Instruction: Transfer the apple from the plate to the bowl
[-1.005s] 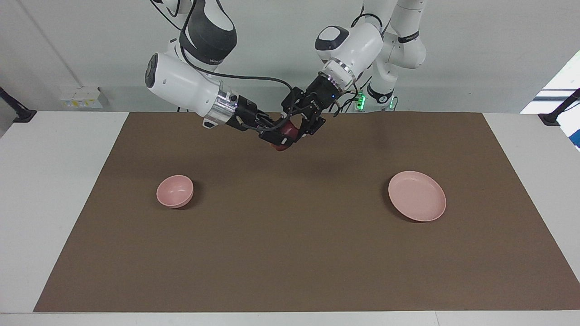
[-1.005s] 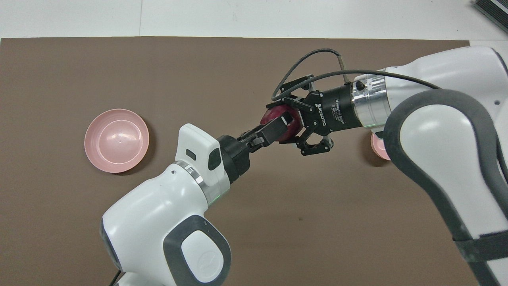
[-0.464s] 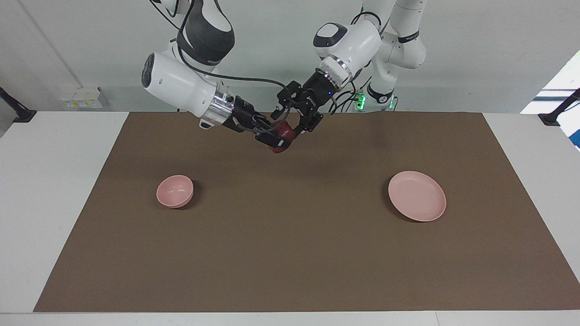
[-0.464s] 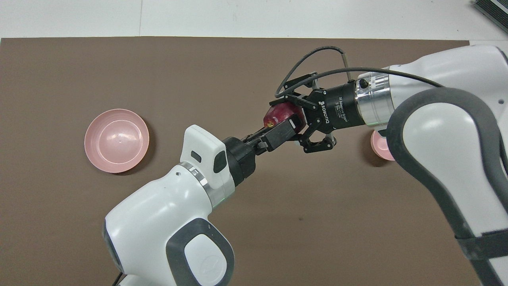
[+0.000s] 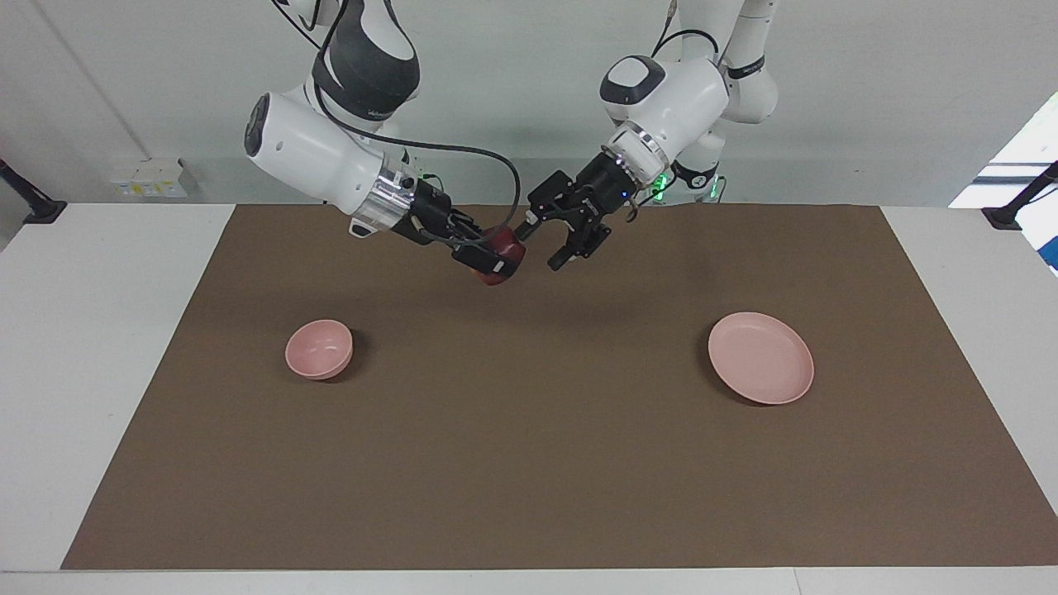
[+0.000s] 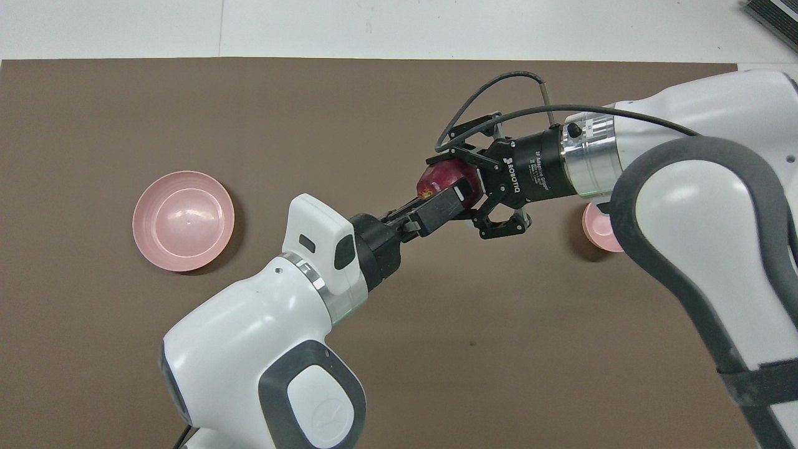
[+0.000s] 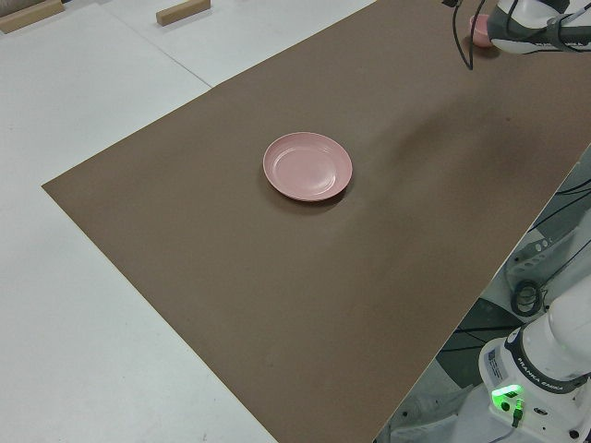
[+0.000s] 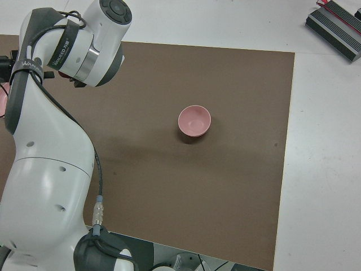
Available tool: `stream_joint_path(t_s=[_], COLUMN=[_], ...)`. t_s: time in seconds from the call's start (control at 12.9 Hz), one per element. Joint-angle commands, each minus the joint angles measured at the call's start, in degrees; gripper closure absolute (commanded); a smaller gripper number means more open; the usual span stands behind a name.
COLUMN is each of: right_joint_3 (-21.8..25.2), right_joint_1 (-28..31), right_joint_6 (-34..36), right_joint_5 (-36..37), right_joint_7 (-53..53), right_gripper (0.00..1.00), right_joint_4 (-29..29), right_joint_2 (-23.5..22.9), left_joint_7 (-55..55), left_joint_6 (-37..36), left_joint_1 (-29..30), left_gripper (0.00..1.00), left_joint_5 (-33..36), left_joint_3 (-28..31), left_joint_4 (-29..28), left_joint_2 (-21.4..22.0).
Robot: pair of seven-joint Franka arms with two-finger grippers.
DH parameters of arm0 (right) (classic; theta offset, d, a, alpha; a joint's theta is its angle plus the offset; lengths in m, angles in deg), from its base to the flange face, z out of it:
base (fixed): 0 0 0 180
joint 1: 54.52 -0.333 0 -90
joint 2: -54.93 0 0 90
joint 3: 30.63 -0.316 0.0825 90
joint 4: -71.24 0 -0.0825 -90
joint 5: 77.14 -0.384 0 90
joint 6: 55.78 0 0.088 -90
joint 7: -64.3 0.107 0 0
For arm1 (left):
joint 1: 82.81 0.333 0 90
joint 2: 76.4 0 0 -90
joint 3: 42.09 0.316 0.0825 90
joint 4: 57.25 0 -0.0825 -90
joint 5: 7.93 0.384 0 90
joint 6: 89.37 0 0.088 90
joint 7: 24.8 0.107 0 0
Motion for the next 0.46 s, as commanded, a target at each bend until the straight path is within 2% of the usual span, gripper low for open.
stream_joint_path(t_s=[0.0, 0.15, 0.31, 0.39], right_joint_3=[-0.09, 0.00, -0.09, -0.09], right_joint_1=[3.73, 6.10, 7.08, 7.51], right_joint_6=[3.16, 5.44, 6.86, 6.77], right_joint_5=[3.49, 6.91, 16.37, 19.90], right_joint_7=[-3.91, -7.94, -14.78, -17.78], right_gripper=[1.00, 1.00, 1.00, 1.00], right_joint_4=[-0.10, 0.07, 0.60, 1.30], right_joint_2=[1.36, 1.54, 1.63, 1.54], left_joint_7=[0.17, 0.08, 0.26, 0.34], left_joint_6=[-13.07, -23.71, -33.20, -38.13], left_joint_1=[8.09, 13.28, 17.67, 19.18], left_gripper=[0.00, 0.00, 0.00, 0.00], left_joint_5=[10.76, 28.22, 43.97, 49.53], left_joint_3=[-0.17, -0.17, -0.26, -0.26], left_joint_4=[0.40, 1.18, 4.86, 7.66], left_joint_2=[-0.01, -0.10, -0.36, -0.36])
